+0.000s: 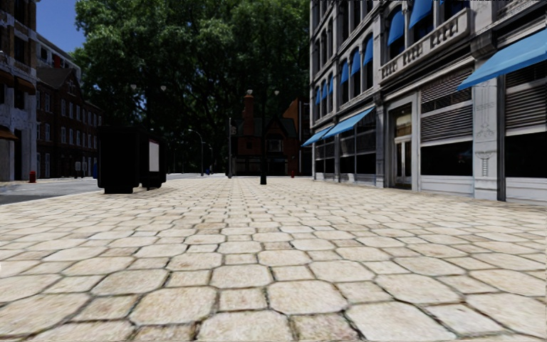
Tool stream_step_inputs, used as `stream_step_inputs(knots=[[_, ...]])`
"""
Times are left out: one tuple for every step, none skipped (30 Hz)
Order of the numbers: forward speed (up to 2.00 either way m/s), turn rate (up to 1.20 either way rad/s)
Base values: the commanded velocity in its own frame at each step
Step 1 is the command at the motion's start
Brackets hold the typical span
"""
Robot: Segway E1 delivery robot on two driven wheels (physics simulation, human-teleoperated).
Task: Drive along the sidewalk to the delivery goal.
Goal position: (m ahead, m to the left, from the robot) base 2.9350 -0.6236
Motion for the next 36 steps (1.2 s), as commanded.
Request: stream_step_inputs(knots=[[1.48, 0.47], [1.48, 0.47], [1.48, 0.47], [1.48, 0.42], [1.48, 0.31], [1.48, 0.25], [1.48, 0.25], [1.48, 0.24], [1.48, 0.22], [1.48, 0.14], [1.48, 0.0], [1.48, 0.0], [1.48, 0.0], [1.48, 0.0], [1.48, 0.0], [1.48, 0.0], [1.48, 0.0], [1.48, 0.0], [1.48, 0.0], [1.48, 0.0], [1.46, 0.0], [1.39, 0.0], [1.33, 0.0], [1.33, 0.0], [1.3, 0.0], [1.26, -0.12], [1.24, -0.23], [1.23, -0.29], [1.23, -0.32], [1.23, -0.32], [1.23, -0.32], [1.23, -0.32], [1.22, -0.32], [1.18, -0.32], [1.18, -0.32], [1.14, -0.32]])
